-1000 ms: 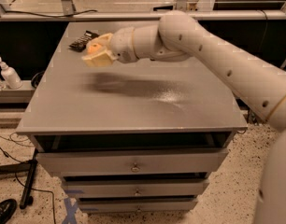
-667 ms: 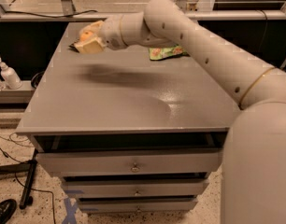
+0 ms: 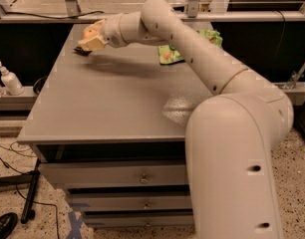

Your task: Move orange near rxbar chocolate

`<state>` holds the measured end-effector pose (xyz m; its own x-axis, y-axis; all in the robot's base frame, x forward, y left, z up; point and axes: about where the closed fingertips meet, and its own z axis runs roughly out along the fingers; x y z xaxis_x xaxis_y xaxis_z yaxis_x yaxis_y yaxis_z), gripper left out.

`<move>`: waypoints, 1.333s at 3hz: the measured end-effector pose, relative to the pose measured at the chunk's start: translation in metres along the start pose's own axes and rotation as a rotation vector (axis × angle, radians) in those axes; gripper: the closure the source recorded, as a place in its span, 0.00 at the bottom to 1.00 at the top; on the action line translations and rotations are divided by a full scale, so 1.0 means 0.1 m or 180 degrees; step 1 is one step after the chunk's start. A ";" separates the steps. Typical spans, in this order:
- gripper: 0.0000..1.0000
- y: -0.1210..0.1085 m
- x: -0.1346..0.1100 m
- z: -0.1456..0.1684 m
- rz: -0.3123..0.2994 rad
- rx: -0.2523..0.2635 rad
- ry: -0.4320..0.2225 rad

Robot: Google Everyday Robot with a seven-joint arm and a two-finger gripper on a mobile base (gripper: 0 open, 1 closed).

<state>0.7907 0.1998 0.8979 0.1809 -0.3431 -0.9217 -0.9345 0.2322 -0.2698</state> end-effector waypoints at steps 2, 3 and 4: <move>1.00 -0.26 0.33 0.21 0.0179 0.0027 -0.0020; 1.00 -0.30 0.45 0.23 0.0249 0.0027 0.0005; 0.85 -0.30 0.54 0.20 0.0316 0.0021 0.0028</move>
Offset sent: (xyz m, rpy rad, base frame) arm 0.0589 -0.0059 -0.0398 0.0304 0.0680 -0.0419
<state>0.8346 0.1927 0.8504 0.0847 -0.3259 -0.9416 -0.9457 0.2714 -0.1790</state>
